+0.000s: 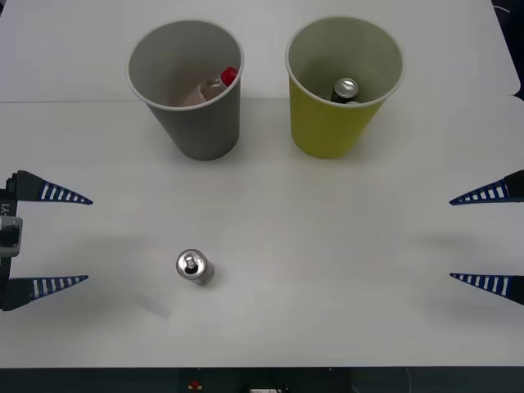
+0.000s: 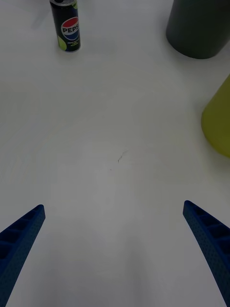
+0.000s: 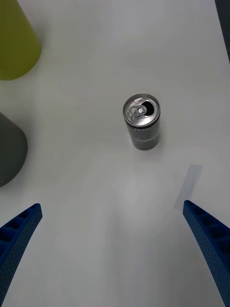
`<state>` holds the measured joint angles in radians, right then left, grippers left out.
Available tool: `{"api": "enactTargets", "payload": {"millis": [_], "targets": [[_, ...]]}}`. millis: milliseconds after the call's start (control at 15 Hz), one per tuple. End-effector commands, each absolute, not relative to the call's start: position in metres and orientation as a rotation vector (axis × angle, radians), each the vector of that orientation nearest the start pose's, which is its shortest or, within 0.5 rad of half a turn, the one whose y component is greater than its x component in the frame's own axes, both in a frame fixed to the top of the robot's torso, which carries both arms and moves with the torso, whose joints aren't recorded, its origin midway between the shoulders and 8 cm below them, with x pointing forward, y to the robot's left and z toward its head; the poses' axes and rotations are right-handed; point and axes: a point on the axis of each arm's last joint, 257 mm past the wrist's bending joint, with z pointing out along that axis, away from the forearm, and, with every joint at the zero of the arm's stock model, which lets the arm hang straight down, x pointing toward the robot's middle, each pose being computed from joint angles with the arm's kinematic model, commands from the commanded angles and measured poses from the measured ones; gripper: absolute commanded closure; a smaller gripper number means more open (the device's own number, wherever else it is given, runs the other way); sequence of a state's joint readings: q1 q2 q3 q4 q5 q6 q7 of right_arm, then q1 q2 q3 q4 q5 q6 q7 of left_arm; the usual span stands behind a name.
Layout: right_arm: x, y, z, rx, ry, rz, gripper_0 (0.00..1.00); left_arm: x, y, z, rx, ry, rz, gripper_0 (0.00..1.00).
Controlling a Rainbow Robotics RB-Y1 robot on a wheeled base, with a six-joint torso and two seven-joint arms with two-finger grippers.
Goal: Put the can into the green bin and the plastic bottle into the gray bin
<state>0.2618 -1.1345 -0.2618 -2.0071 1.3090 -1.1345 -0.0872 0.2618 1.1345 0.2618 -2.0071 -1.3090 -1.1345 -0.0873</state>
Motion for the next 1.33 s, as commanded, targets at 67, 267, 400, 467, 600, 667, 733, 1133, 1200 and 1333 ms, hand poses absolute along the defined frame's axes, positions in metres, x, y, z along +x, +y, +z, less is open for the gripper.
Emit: {"api": "enactTargets", "payload": {"millis": [67,267,400,467,600,667,733,1133,1200,1333], "targets": [[0.341,-0.286,-0.167,-1.634,1.596,0.209,0.00,0.341,0.286,-0.167,1.762,1.444,-0.118,0.00],[0.341,-0.286,-0.167,-1.634,1.596,0.209,0.00,0.344,0.275,-0.155,1.718,1.406,-0.123,0.00],[0.341,-0.286,-0.167,-1.634,1.596,0.209,0.00,0.343,0.276,-0.156,1.718,1.409,-0.126,0.00],[0.341,-0.286,-0.167,-1.634,1.596,0.209,0.00,0.344,0.279,-0.157,1.715,1.416,-0.124,0.00],[0.341,-0.286,-0.167,-1.634,1.596,0.209,0.00,0.346,0.285,-0.164,1.704,1.437,-0.129,0.00],[0.341,-0.286,-0.167,-1.634,1.596,0.209,0.00,0.344,0.284,-0.171,1.696,1.443,-0.163,0.00],[0.341,-0.286,-0.167,-1.634,1.596,0.209,0.00,0.342,0.282,-0.174,1.689,1.450,-0.192,0.00],[0.341,-0.286,-0.167,-1.634,1.596,0.209,0.00,0.349,0.282,-0.192,1.692,1.387,-0.274,0.00],[0.341,-0.286,-0.167,-1.634,1.596,0.209,0.00,0.351,0.282,-0.196,1.697,1.370,-0.292,0.00],[0.341,-0.286,-0.167,-1.634,1.596,0.209,0.00,0.354,0.283,-0.205,1.696,1.354,-0.327,0.00]]}}
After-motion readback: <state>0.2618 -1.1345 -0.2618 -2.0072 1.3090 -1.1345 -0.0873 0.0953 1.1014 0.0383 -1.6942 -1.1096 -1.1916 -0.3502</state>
